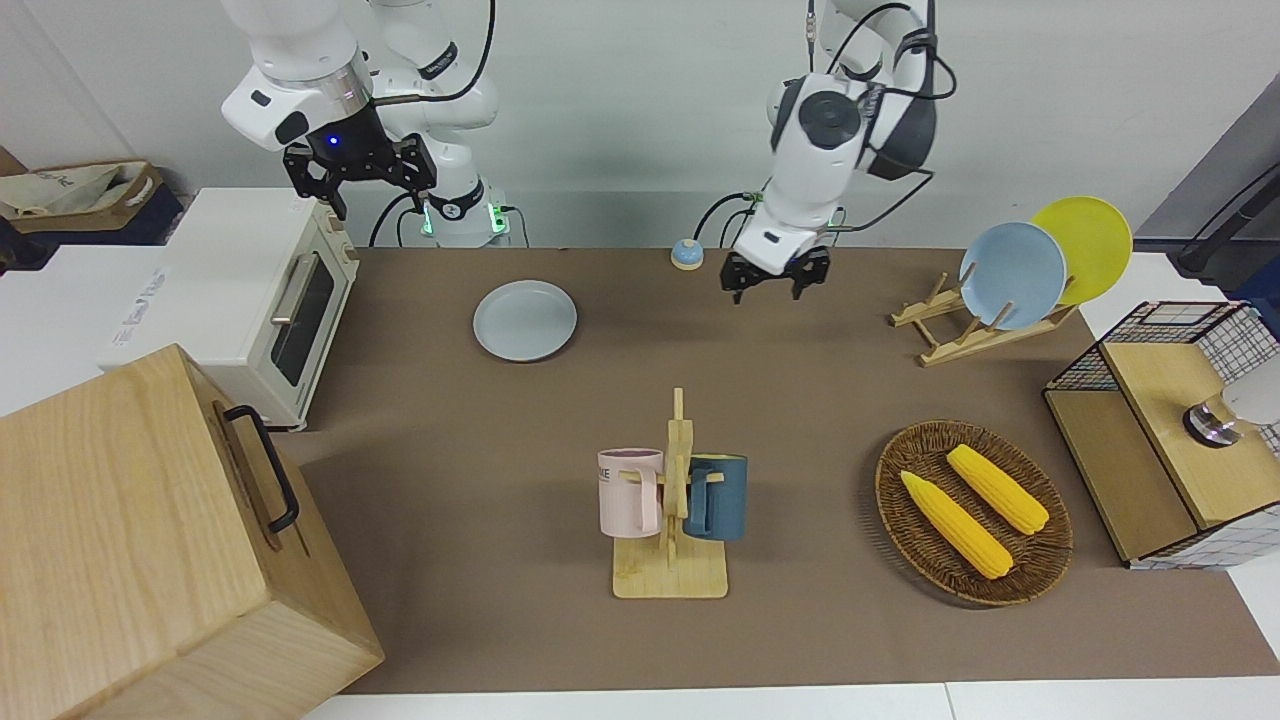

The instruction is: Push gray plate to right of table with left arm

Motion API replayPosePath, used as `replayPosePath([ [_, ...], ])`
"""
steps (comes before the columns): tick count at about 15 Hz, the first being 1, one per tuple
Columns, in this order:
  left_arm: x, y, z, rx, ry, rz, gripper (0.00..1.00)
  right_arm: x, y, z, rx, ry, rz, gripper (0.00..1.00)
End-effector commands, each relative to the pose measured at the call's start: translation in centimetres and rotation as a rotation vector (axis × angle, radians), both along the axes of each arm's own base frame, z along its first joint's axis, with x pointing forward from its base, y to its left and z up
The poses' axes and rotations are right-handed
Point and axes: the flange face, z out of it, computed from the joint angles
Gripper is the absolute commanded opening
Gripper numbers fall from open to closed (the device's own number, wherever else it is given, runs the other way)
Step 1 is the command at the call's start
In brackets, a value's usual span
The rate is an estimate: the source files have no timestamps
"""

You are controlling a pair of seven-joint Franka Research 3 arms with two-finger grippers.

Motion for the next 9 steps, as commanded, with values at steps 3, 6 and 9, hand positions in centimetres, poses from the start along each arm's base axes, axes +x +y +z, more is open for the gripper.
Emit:
replayPosePath([
  [3, 1.6, 8.4, 4.6, -0.02, 0.004, -0.068, 1.0, -0.3, -0.1, 0.4, 0.002, 0.004, -0.014, 0.983],
  [6, 2.3, 13.1, 7.1, -0.04, -0.007, -0.091, 1.0, -0.3, -0.1, 0.4, 0.002, 0.004, -0.014, 0.983],
  [9, 2.6, 17.1, 9.4, -0.061, -0.026, -0.139, 1.0, -0.3, -0.2, 0.4, 0.001, 0.004, -0.017, 0.983],
])
